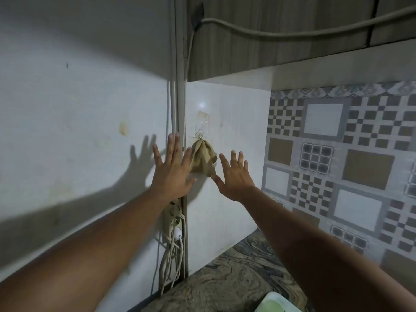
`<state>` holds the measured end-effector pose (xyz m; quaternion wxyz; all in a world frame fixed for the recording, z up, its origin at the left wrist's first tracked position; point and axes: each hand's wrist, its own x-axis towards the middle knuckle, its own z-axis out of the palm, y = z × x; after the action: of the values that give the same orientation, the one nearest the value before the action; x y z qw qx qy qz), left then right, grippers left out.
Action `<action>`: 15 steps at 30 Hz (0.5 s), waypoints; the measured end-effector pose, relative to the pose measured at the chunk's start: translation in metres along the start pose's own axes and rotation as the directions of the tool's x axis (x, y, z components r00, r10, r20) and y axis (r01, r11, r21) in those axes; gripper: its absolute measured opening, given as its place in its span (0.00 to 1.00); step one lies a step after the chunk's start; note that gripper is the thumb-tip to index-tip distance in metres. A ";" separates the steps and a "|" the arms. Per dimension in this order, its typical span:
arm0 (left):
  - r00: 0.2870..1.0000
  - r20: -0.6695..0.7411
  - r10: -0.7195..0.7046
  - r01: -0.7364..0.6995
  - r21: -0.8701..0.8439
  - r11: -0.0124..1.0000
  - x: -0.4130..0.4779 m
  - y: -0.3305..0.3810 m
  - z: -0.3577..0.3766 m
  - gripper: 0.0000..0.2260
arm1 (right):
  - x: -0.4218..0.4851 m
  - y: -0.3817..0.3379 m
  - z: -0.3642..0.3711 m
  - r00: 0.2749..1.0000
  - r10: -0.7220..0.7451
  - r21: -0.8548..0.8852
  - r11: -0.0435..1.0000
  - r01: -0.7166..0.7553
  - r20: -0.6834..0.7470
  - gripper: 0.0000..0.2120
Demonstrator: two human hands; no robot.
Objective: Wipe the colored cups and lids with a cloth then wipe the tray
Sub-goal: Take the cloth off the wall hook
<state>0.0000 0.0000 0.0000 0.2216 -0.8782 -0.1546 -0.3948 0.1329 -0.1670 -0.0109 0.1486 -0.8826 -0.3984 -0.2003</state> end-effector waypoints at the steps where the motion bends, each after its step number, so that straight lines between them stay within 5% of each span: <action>1: 1.000 -0.012 0.008 -0.008 0.006 1.000 0.004 0.000 0.004 0.41 | 0.004 0.001 0.004 1.000 -0.002 -0.008 1.000 0.002 -0.001 0.37; 8: 0.995 -0.060 0.076 -0.074 0.026 0.997 0.039 0.001 0.032 0.38 | 0.032 0.006 0.021 1.000 -0.023 0.034 0.999 0.022 0.020 0.36; 12: 0.987 -0.113 0.110 -0.105 0.049 0.993 0.051 0.004 0.045 0.12 | 0.040 0.003 0.025 1.000 -0.019 0.053 0.998 0.019 0.008 0.25; 15: 0.972 -0.139 0.188 -0.176 0.093 0.980 0.059 -0.002 0.044 0.07 | 0.043 0.002 0.017 0.996 0.006 0.084 0.996 0.001 -0.085 0.15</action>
<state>0.0642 0.0300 0.0202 0.3024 -0.8476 -0.0724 -0.4300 0.1638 -0.1333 -0.0060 0.2025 -0.8668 -0.3988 -0.2206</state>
